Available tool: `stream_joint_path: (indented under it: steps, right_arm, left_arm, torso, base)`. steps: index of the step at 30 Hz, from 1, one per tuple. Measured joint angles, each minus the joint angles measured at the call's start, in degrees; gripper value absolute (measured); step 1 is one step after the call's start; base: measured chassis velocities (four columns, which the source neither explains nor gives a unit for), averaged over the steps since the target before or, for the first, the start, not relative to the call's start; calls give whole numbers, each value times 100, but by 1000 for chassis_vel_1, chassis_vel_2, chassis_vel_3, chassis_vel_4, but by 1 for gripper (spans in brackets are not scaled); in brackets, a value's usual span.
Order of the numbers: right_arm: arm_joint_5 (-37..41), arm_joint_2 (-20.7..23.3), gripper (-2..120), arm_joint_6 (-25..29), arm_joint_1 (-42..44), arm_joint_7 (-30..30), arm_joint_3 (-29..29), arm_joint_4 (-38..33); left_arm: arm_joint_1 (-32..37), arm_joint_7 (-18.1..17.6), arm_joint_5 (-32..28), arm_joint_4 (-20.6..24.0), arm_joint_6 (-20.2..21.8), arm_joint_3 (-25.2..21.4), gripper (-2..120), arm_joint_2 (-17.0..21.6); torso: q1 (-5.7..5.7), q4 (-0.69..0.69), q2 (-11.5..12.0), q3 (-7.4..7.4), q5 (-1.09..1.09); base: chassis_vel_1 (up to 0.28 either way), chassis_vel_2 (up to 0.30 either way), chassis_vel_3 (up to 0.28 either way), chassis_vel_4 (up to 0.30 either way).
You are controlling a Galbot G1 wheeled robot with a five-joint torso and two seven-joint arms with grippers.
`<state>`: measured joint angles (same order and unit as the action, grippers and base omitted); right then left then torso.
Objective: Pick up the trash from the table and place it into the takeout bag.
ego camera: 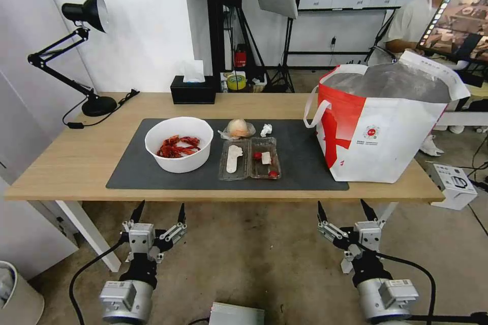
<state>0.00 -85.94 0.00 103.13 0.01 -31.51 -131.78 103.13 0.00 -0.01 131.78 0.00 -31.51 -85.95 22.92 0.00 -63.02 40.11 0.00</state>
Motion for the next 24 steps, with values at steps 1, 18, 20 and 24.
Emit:
stream_joint_path:
  steps: [1, 18, 20, 24]
  right_arm:
    - [0, 0, 100, 0, 0, 0, 0, 0]
    - [0, 0, 100, 0, 0, 0, 0, 0]
    - [0, 0, 100, 0, 0, 0, 0, 0]
    - [0, 0, 100, 0, 0, 0, 0, 0]
  left_arm:
    - [0, 0, 0, 0, 0, 0, 100, 0]
    - [0, 0, 0, 0, 0, 0, 100, 0]
    - [0, 0, 0, 0, 0, 0, 100, 0]
    - [0, 0, 0, 0, 0, 0, 100, 0]
  torso:
    - [0, 0, 0, 0, 0]
    - [0, 0, 0, 0, 0]
    - [0, 0, 0, 0, 0]
    - [0, 0, 0, 0, 0]
  base:
    - [0, 0, 0, 0]
    - [0, 0, 0, 0]
    - [0, 0, 0, 0]
    - [0, 0, 0, 0]
